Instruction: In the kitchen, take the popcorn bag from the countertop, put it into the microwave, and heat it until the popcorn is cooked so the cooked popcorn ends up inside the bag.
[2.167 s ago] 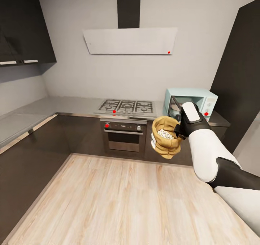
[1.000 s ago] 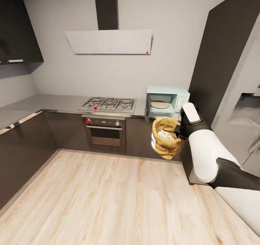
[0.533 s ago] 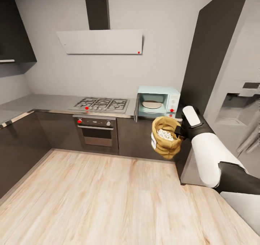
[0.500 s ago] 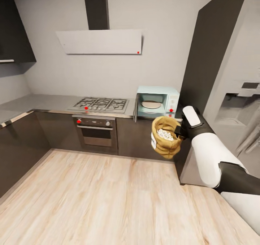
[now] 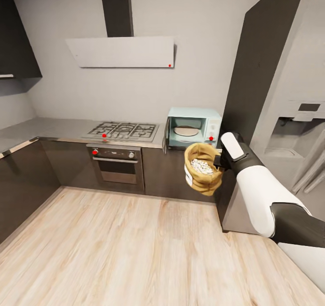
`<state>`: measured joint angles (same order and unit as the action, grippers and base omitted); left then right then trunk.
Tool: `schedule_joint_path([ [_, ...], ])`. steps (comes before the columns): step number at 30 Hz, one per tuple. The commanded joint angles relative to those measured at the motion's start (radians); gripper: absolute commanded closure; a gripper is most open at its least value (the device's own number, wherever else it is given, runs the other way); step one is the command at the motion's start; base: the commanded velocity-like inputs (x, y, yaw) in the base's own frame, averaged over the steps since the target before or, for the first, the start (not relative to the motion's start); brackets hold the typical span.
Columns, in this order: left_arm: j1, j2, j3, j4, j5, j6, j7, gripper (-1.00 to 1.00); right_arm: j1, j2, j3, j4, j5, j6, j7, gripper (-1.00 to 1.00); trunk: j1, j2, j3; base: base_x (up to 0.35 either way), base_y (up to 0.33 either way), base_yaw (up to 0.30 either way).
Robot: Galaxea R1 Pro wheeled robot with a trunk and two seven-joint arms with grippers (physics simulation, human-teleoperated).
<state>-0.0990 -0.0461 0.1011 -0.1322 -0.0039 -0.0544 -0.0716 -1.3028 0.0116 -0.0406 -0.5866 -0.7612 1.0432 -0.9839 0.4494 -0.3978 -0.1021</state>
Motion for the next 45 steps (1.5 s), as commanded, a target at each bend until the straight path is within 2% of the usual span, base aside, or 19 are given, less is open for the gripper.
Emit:
schedule_joint_path([
  [1, -0.001, -0.002, 0.006, 0.0, -0.002, -0.002, -0.005, -1.0, -0.001, 0.003, -0.003, -0.001, -0.006, 0.004, -0.009, 1.0, 0.001, -0.002, -0.002, 0.0, 0.0, 0.0],
  [19, -0.005, -0.005, 0.008, 0.003, 0.002, 0.013, -0.004, -1.0, 0.002, 0.011, -0.002, -0.001, -0.007, 0.004, -0.008, 1.0, 0.001, -0.002, -0.002, 0.305, 0.0, 0.0],
  [45, -0.004, -0.005, 0.008, 0.006, 0.002, 0.014, -0.004, -1.0, 0.002, 0.01, -0.001, -0.001, -0.008, 0.004, -0.01, 1.0, 0.001, -0.002, -0.002, 0.348, 0.0, 0.0],
])
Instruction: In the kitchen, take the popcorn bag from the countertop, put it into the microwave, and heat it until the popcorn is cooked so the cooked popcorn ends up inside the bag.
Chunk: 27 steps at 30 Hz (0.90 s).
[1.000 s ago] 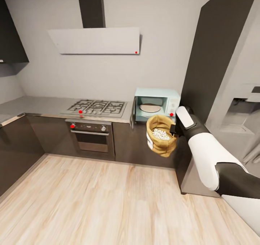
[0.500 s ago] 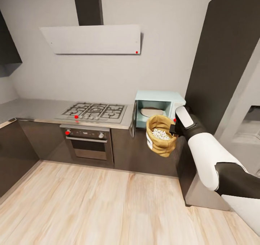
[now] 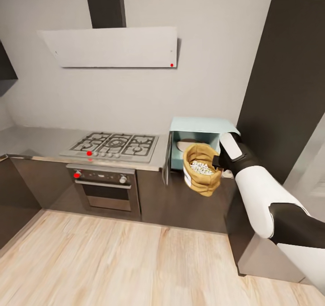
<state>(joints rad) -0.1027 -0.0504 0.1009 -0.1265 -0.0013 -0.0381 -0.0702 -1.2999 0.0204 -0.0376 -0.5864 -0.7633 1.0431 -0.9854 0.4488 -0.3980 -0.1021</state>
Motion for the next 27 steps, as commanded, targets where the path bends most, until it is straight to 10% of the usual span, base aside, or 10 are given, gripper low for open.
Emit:
schedule_joint_path([
  [1, 0.0, 0.0, 0.008, 0.001, 0.0, -0.002, -0.005, -1.0, -0.001, 0.0, -0.004, -0.001, -0.006, 0.004, -0.009, 1.0, 0.001, -0.002, -0.002, 0.348, 0.0, 0.0],
  [27, 0.005, 0.0, 0.003, 0.001, -0.003, -0.017, -0.006, -1.0, -0.005, -0.002, -0.013, 0.054, -0.007, 0.004, -0.007, 1.0, 0.001, -0.002, -0.002, 0.098, 0.0, 0.0],
])
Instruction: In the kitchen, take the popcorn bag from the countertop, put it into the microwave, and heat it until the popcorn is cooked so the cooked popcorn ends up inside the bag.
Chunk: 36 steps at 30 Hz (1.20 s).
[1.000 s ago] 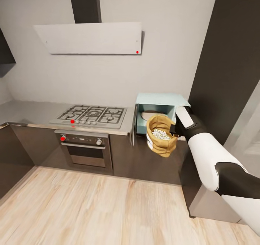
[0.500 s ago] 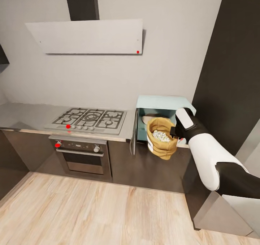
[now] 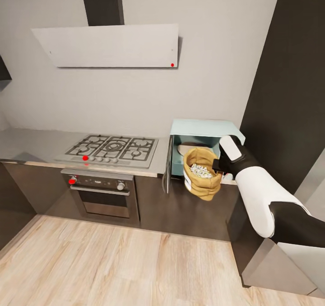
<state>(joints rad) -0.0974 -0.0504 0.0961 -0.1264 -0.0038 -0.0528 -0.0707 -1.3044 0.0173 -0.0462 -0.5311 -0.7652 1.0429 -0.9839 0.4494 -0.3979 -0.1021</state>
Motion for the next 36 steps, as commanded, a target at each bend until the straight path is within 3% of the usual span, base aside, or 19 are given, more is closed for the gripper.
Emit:
schedule_joint_path([
  [1, -0.001, 0.0, 0.008, 0.001, -0.001, -0.002, -0.005, -1.0, -0.001, 0.002, -0.004, -0.001, -0.005, 0.004, -0.009, 1.0, 0.001, -0.002, -0.002, 0.0, 0.0, 0.0],
  [6, -0.001, 0.0, 0.008, 0.001, 0.0, -0.001, -0.004, -1.0, 0.0, 0.001, -0.004, -0.002, -0.005, 0.004, -0.01, 1.0, 0.001, -0.002, -0.002, 0.101, -0.009, 0.0],
  [20, -0.001, 0.0, 0.008, 0.001, 0.001, 0.008, -0.004, -1.0, 0.001, 0.004, 0.001, -0.002, -0.005, 0.004, -0.015, 1.0, 0.001, -0.002, -0.002, 0.325, -0.089, 0.0],
  [36, -0.001, 0.0, 0.007, 0.001, -0.002, 0.003, -0.004, -1.0, 0.002, 0.0, 0.0, -0.002, -0.005, 0.004, -0.012, 1.0, 0.001, -0.002, -0.002, 0.088, -0.005, 0.0],
])
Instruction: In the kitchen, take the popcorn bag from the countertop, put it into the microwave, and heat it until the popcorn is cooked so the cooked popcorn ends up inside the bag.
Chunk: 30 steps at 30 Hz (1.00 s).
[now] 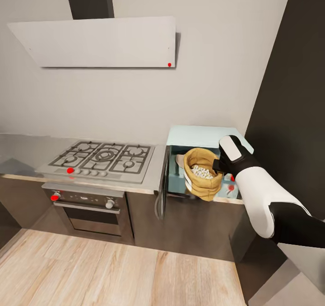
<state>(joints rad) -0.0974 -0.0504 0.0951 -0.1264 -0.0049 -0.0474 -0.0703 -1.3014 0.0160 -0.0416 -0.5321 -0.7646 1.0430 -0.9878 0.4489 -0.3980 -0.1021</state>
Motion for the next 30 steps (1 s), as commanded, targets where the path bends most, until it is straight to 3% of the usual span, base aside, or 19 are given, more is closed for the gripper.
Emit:
schedule_joint_path([
  [1, -0.001, 0.0, 0.009, 0.001, -0.001, -0.002, -0.005, -1.0, -0.001, 0.001, -0.004, -0.001, -0.005, 0.004, -0.008, 1.0, 0.001, -0.002, -0.002, 0.32, 0.0, 0.0],
  [26, 0.001, -0.001, 0.008, 0.002, 0.002, -0.006, -0.005, -1.0, -0.001, 0.003, -0.004, -0.002, -0.005, 0.004, -0.008, 1.0, 0.001, -0.002, -0.002, 0.025, 0.0, 0.0],
  [30, 0.001, -0.001, 0.009, 0.002, 0.003, -0.006, -0.005, -1.0, -0.001, 0.004, -0.004, -0.002, -0.005, 0.004, -0.008, 1.0, 0.016, -0.03, -0.015, 0.0, 0.0, 0.0],
])
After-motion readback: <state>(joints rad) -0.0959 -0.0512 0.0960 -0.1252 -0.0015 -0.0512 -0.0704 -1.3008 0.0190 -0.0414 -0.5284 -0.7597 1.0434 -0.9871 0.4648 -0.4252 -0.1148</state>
